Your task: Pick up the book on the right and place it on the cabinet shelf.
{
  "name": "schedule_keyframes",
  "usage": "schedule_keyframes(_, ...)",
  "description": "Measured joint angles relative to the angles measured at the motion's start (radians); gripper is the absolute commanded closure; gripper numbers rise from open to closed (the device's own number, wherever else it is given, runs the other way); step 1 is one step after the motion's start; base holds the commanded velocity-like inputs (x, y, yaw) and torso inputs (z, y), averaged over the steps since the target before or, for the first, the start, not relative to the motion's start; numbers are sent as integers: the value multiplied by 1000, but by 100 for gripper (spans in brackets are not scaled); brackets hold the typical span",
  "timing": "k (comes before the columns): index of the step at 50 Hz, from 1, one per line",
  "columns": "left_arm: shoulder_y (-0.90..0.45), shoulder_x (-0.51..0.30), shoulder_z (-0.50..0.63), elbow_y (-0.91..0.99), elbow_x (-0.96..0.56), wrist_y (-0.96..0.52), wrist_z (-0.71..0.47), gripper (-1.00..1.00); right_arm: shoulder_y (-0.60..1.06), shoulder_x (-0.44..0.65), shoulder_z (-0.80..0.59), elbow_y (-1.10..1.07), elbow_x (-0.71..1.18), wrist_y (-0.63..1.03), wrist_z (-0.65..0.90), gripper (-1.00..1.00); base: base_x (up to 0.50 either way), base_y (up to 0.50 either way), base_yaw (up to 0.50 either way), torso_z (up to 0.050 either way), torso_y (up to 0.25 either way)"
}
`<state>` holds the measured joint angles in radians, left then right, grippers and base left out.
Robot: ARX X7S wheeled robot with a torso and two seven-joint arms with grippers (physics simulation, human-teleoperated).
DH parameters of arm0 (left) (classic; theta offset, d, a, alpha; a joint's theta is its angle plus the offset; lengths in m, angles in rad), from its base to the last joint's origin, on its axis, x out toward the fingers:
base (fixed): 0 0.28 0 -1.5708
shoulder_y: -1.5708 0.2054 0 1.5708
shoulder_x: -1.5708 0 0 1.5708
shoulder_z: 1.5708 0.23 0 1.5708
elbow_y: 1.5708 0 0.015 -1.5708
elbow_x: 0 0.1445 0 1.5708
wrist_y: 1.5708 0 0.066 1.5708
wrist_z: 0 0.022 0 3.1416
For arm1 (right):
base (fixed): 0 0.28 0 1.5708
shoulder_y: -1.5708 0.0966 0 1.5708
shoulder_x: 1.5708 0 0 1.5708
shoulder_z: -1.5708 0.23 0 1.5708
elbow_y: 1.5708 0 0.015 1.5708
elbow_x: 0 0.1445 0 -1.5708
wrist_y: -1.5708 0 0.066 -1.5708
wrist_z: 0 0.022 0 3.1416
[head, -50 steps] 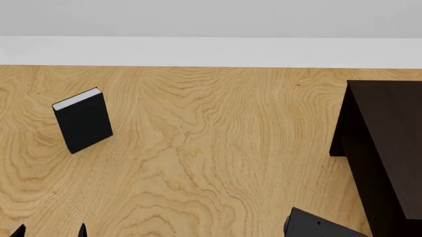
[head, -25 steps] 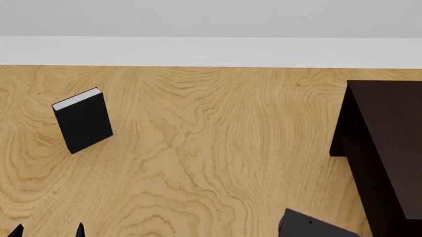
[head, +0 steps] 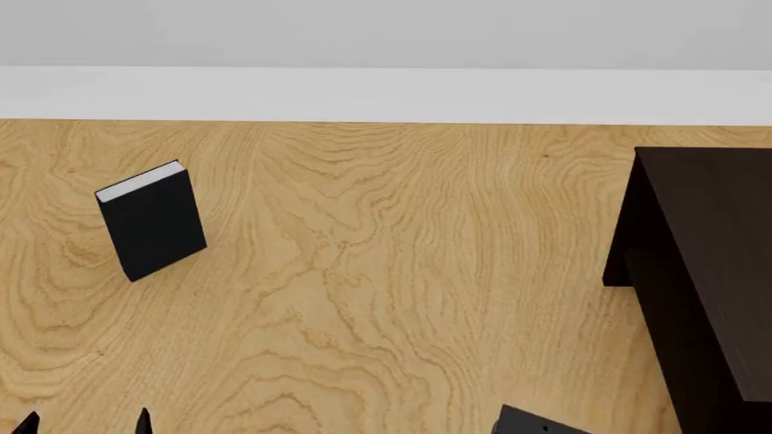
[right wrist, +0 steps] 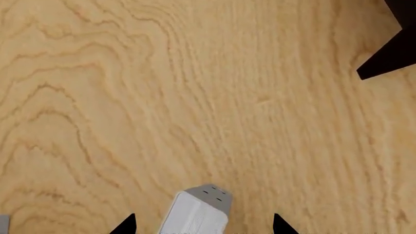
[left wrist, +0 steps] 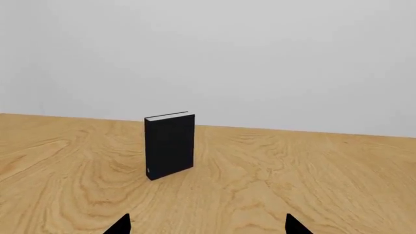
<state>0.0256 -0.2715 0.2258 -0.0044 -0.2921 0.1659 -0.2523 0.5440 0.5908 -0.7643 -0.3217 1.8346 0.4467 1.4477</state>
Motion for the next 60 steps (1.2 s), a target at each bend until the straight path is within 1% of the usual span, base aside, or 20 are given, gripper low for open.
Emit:
schedule_keyframes(14,-2,-3,5,-5,-4,4,-1,-100,-2,-9,-20,32,-13,6,-25,-100,0,0,0,0,0)
schedule_keyframes(15,-2,-3,5,-6,-4,4,-1,-100,-2,-9,-22,34,-14,6,-26,100,0,0,0,0,0)
schedule_keyframes(39,-3,-8,15,-7,-9,6,-5,-100,0,2,-29,7,-28,-12,-16,100,0,0,0,0,0)
schedule_keyframes(46,-2,-10,17,-4,-11,7,-7,-100,18,15,-46,-37,-36,5,11,100,0,0,0,0,1)
schedule_keyframes(60,3,-30,19,71,-26,-53,-30,-100,106,28,-88,-150,-97,83,50,100,0,0,0,0,1)
